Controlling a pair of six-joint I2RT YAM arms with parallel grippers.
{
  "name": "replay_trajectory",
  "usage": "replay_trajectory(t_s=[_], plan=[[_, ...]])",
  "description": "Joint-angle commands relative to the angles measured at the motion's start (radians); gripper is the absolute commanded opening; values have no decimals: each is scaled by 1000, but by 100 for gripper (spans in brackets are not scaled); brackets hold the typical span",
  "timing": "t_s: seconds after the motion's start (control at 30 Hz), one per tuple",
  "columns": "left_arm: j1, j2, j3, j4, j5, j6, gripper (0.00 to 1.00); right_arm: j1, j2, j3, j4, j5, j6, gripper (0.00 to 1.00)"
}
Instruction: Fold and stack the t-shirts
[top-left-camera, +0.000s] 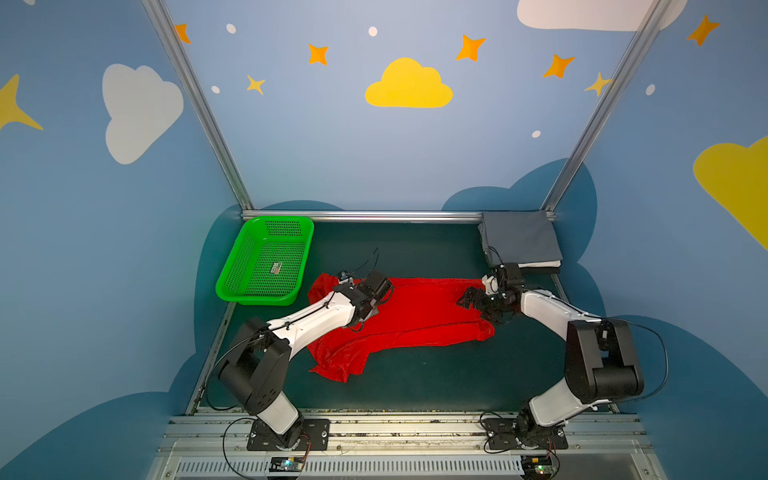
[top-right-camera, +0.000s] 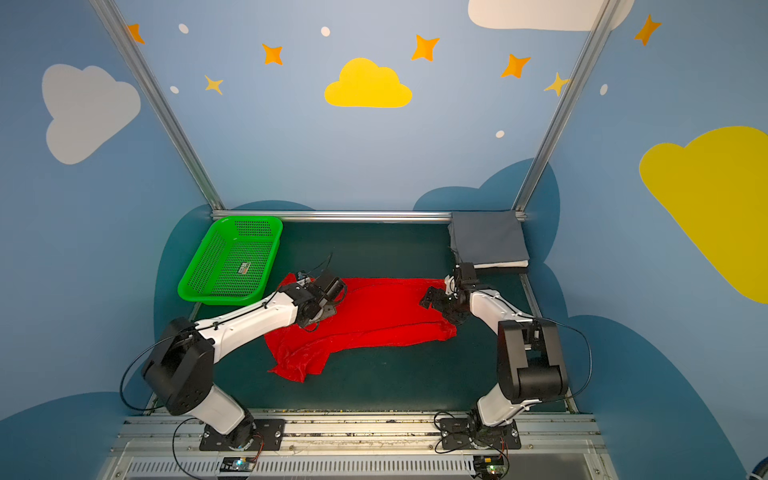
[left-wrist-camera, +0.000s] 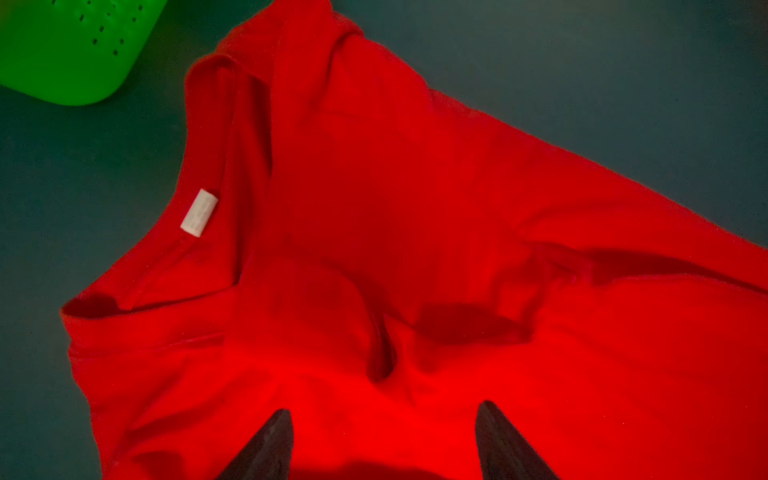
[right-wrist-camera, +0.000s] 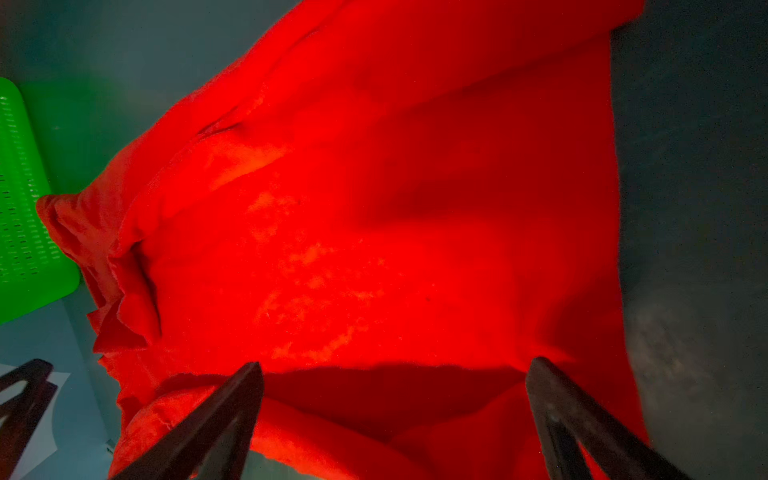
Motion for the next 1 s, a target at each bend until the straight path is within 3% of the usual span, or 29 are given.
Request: replay_trajectory(t_s=[0.0, 0.23, 0.37, 0.6, 0.73, 0.8, 0.83, 0.97], plan=[[45, 36, 47, 55, 60, 81, 69, 23, -34, 4, -38, 36, -4, 97], [130, 170, 157, 119, 215, 177, 67, 51, -16, 49, -46, 113, -15, 97], [113, 244, 221, 126, 255, 259, 64, 65, 55, 136, -46, 140, -2, 97], [77, 333, 225, 175, 275, 282, 61, 109, 284, 423, -73, 157, 25, 97], [56, 342, 191, 204, 268, 293, 46, 147, 374, 531, -108, 176, 13, 97], [49, 336, 173, 212, 246, 299, 28, 171, 402, 570, -123, 184, 4, 97], [50, 334, 167, 212, 236, 299, 24, 181, 412, 588, -130, 188, -1, 97], [49, 312, 134, 230, 217, 318, 24, 238, 445, 649, -166, 217, -43, 96]])
